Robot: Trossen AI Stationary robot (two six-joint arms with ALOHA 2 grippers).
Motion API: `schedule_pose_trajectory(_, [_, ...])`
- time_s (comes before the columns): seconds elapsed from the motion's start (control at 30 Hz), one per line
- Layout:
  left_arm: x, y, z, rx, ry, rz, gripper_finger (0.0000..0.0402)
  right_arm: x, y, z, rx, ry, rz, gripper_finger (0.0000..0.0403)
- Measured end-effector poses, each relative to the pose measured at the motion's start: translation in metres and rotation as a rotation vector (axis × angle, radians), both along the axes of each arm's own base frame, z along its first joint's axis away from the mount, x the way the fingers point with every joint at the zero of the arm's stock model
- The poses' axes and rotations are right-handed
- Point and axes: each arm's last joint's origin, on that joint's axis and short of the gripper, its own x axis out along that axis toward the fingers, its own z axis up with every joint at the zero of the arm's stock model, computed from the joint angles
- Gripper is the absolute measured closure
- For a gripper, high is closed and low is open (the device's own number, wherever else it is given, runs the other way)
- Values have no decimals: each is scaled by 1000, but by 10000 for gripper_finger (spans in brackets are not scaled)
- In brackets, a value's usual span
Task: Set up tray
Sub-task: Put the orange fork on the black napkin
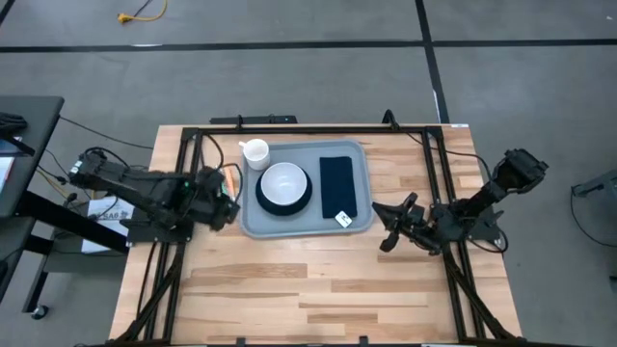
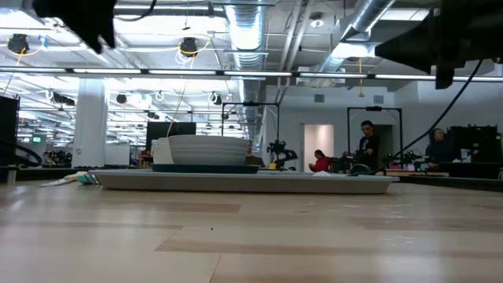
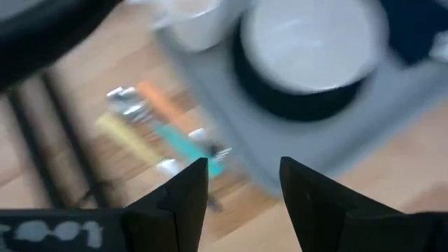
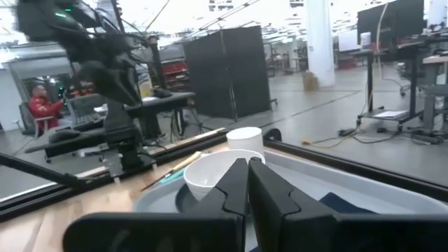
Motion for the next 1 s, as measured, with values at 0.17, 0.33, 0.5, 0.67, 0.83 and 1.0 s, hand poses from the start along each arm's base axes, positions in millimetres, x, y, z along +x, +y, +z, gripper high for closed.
schedule_pose_trajectory(0.17, [2,22,-7,-17,79,96,235,0,0,0,-8,4,2,397])
schedule_pose_trajectory(0.33, [10,40,-15,-7,150,48,235,0,0,-1,-27,19,-1,397])
schedule_pose_trajectory(0.5, [12,57,-31,-44,156,121,235,0,0,-1,-27,19,-1,397])
schedule_pose_trajectory(0.67, [14,76,-52,-104,174,129,235,0,0,-1,-29,22,-1,397])
schedule_pose_trajectory(0.83, [14,94,-77,-134,151,158,235,0,0,-1,-29,22,-1,397])
schedule_pose_trajectory(1.0, [10,109,-107,-167,76,284,235,0,0,-1,-29,22,-1,397])
